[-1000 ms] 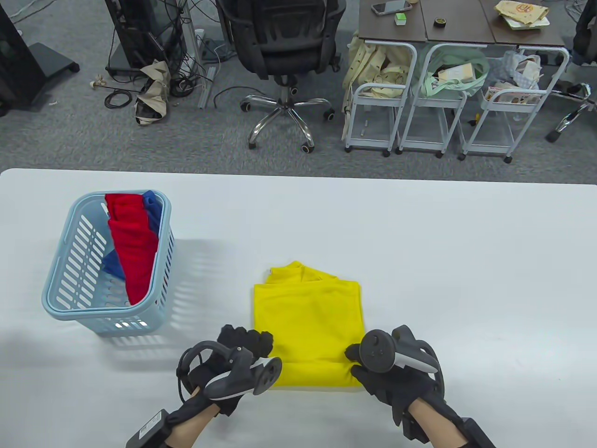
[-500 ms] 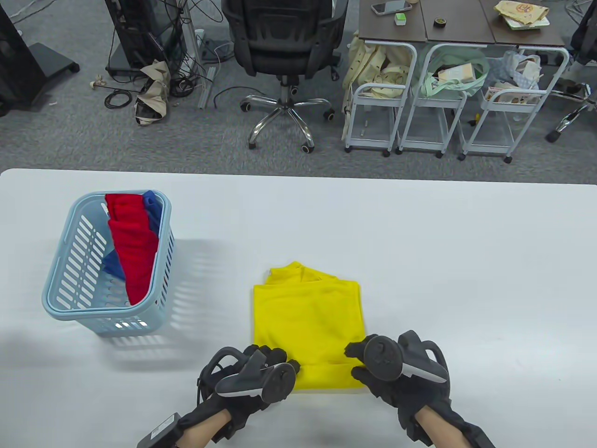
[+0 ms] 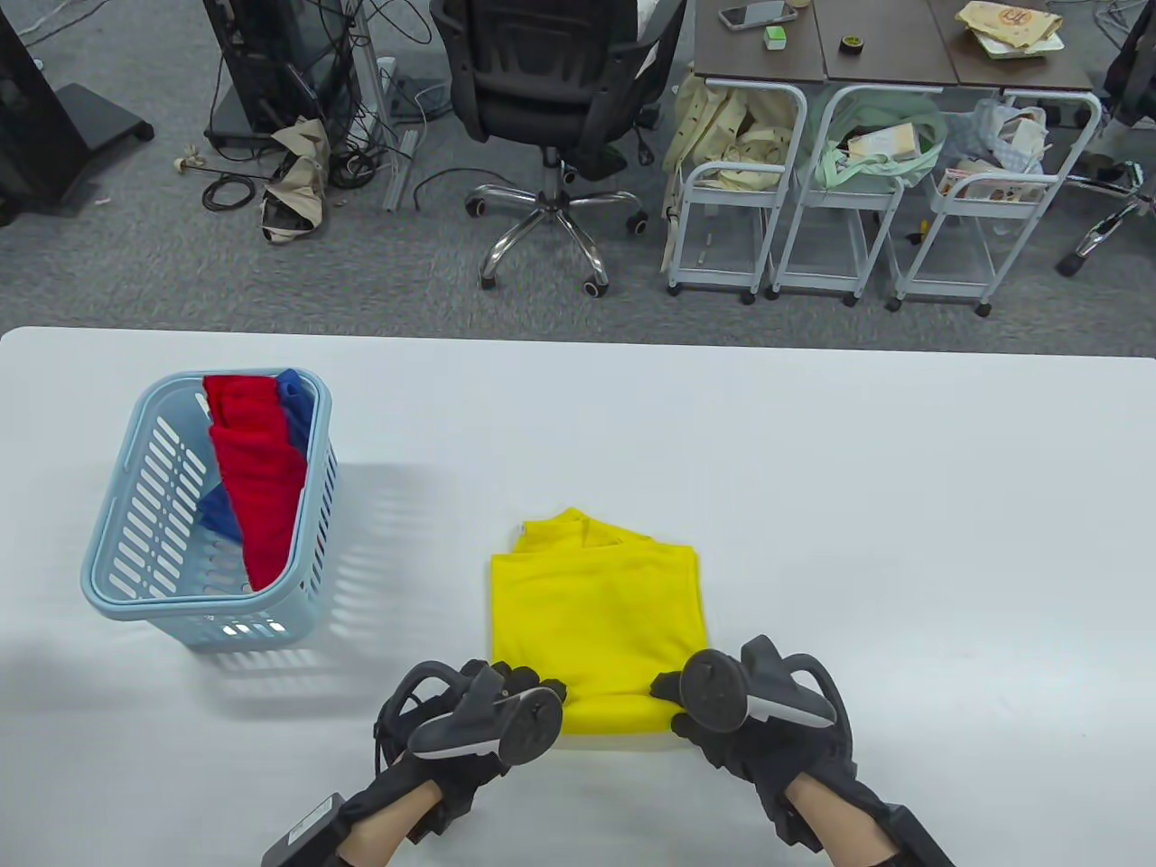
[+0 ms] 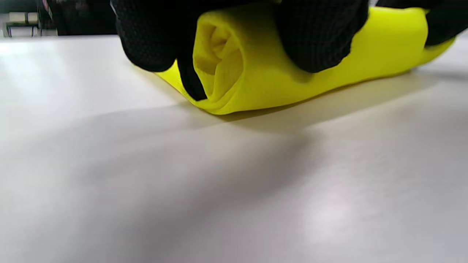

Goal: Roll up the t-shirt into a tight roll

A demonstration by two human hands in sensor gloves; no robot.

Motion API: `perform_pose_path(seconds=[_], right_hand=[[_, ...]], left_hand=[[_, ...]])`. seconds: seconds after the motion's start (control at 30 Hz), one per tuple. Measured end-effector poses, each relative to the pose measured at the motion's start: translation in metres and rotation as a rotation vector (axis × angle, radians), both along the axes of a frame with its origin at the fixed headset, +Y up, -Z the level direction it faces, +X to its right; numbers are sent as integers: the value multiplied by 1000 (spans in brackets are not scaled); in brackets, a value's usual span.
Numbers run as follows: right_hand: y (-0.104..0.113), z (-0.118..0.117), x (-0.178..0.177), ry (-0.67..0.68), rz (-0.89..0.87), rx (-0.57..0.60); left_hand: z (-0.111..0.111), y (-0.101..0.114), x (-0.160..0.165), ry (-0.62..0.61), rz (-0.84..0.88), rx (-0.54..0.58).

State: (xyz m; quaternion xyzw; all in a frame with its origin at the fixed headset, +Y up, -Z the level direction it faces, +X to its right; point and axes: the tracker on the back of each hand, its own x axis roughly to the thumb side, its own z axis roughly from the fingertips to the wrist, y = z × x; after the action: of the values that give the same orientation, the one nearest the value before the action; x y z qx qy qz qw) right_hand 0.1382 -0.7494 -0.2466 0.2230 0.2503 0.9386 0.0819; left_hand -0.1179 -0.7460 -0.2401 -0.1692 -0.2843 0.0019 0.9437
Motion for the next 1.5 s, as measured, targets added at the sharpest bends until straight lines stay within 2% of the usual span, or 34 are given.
perform_pose_path(seconds=[0.03,0.1,0.23,0.33,0.4,0.47,0.53,0.57,0.63,0.7,0.73,0.8,0.87,0.9,1.0,1.03,1.13,1.17,1.27,1.37,1.5], right_hand=[[-1,0,3,-14,-27,-33],[-5,-1,7,-26,11,-69],[-6,-4,8,-43,-20,-90],[-7,-3,7,-38,-14,-88],[-7,-4,8,-39,-26,-100],[-9,-6,10,-46,-52,-122],[-10,-8,12,-50,-75,-143],[-11,-9,13,-53,-91,-156],[-12,-10,16,-62,-111,-174],[-10,-9,18,-79,-104,-177],[-7,-7,17,-88,-79,-148],[7,-1,15,-121,71,24],[20,4,12,-147,172,180],[24,6,10,-137,180,218],[24,14,-2,-17,61,186],[19,15,-8,10,69,167],[-3,18,-25,54,239,141],[-3,18,-29,53,251,177],[-2,17,-29,36,246,164],[0,13,-24,24,196,141],[0,6,-11,14,2,-14]], left_hand=[[-3,1,-4,27,55,-93],[-7,-1,-10,77,135,-140],[-15,-2,-19,135,79,-62],[-11,9,-19,158,-70,88],[-3,18,-15,136,-96,184],[8,22,-5,46,-35,188],[16,14,7,-49,1,145],[20,6,15,-81,-54,138],[21,-6,21,-126,-181,178],[17,-11,21,-139,-202,215],[15,-12,20,-139,-180,207],[10,-15,18,-102,-82,145],[5,-13,15,-93,-41,139],[3,-12,13,-84,-14,131],[-5,-11,4,-25,99,38],[-7,-11,2,-12,123,20],[-12,-11,-4,21,176,-19],[-12,-10,-7,36,204,-33],[-9,-10,-7,57,253,-36],[-1,-9,0,24,169,32],[13,-8,17,-82,-106,303]])
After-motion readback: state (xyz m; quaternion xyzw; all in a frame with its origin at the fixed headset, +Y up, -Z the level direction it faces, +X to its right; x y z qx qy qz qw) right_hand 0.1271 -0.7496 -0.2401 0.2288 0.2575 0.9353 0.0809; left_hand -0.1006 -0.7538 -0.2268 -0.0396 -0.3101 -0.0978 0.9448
